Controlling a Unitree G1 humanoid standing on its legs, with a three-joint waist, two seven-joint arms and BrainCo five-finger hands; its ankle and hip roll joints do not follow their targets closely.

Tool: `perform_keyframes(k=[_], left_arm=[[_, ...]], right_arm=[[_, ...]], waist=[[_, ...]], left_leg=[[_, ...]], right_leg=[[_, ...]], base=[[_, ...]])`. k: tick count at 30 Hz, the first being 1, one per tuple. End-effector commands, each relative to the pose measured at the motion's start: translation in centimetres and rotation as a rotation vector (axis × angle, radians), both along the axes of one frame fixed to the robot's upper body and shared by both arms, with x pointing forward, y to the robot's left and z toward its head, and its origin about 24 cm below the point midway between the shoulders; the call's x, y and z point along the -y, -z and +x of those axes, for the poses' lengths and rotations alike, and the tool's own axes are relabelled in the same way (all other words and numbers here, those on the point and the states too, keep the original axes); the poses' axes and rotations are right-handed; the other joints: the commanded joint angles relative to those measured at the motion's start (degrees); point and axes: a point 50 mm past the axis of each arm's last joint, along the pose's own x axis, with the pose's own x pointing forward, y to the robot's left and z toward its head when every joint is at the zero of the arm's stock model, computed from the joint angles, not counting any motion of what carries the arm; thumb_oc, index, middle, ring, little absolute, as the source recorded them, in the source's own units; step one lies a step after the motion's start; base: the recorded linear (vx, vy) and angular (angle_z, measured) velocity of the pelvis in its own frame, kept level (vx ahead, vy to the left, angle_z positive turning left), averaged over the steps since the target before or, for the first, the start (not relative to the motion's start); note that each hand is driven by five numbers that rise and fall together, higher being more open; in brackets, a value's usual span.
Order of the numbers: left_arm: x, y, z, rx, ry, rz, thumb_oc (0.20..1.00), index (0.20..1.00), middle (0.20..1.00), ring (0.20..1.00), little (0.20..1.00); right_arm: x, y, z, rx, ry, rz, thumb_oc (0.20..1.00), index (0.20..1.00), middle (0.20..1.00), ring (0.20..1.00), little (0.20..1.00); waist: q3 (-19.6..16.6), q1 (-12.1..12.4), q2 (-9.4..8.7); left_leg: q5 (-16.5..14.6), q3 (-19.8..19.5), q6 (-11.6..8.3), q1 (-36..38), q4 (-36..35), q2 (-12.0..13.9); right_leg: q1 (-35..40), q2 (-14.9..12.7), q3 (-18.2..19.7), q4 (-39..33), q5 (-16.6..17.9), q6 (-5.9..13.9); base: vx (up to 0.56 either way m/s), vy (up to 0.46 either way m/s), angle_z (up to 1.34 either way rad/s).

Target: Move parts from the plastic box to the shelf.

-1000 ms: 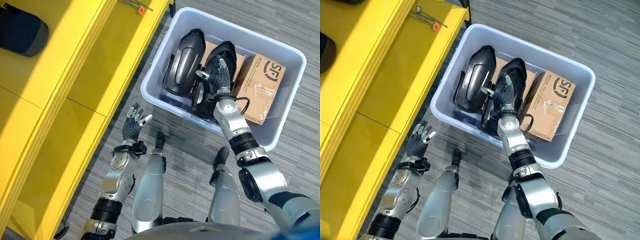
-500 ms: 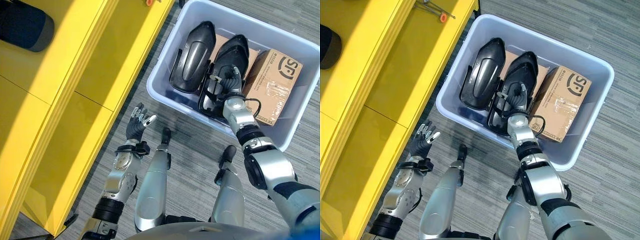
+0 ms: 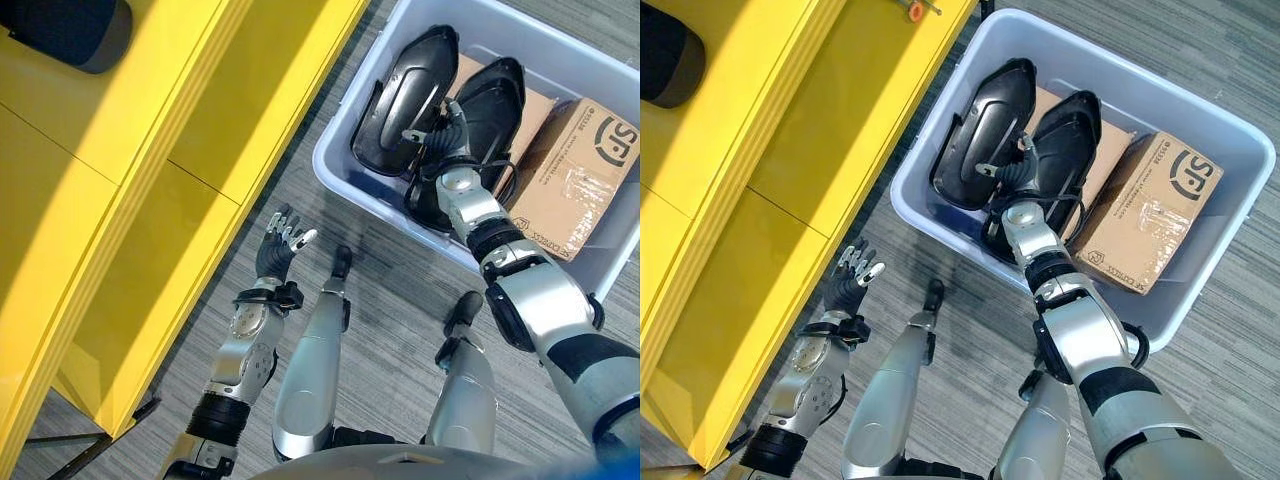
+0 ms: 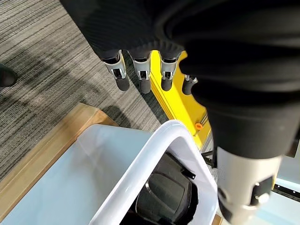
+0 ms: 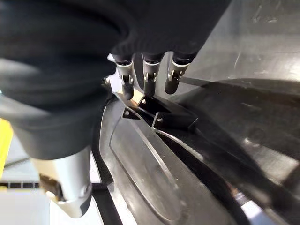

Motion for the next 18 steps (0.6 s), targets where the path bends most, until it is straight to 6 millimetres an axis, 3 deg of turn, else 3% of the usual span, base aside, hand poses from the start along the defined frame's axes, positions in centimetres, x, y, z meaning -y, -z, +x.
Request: perform_keyframes(k=[1,8,11,18], left_arm=[[-0.9,-4.0,0.0,0.200,-0.027,-0.014,1.000,1.000,1.000,1.000,1.000],[-1.0,-4.0,0.0,0.203,-0.043,-0.022,1.000,1.000,1.000,1.000,1.000],[-1.2,-3.9,0.1,0.193,-0.058,-0.025,1.000,1.000,1.000,1.000,1.000],[-2.2,-3.8,0.2,0.182,-0.129,-0.015,1.000,1.000,1.000,1.000,1.000]], right_arm=[[-5.7,-6.2,-0.2,0.216,-0.214,-0.059,1.000,1.000,1.000,1.000,1.000],[-6.4,-5.2,-0.8,0.216,-0.265,-0.087,1.000,1.000,1.000,1.000,1.000],[-5.7,-5.3,-1.2,0.253,-0.267,-0.067,1.000,1.000,1.000,1.000,1.000],[-3.5,-6.7,-4.7,0.468,-0.277,-0.016,1.000,1.000,1.000,1.000,1.000]], waist=[[3.1,2.6,-0.75],[3.1,2.3,-1.16],[3.1,1.7,-1.60],[3.1,-1.2,-3.36]], left_leg=[[-1.6,-4.5,-0.43,-3.8,-0.4,2.6],[-1.8,-4.4,-0.40,-4.4,-0.1,2.7],[-2.0,-4.3,-0.35,-4.5,0.1,2.8],[-2.1,-4.2,-0.31,-4.9,0.5,3.3]], right_leg=[[5.2,-2.6,1.2,-0.4,6.1,-1.54],[4.6,-2.5,1.4,-0.2,6.0,-1.64],[4.2,-2.4,1.6,0.0,5.9,-1.64],[3.3,-2.0,2.4,0.1,6.0,-1.28]], base=[[0.01,0.013,0.07],[0.00,0.002,0.01],[0.00,0.001,0.01],[0.00,0.000,0.00]])
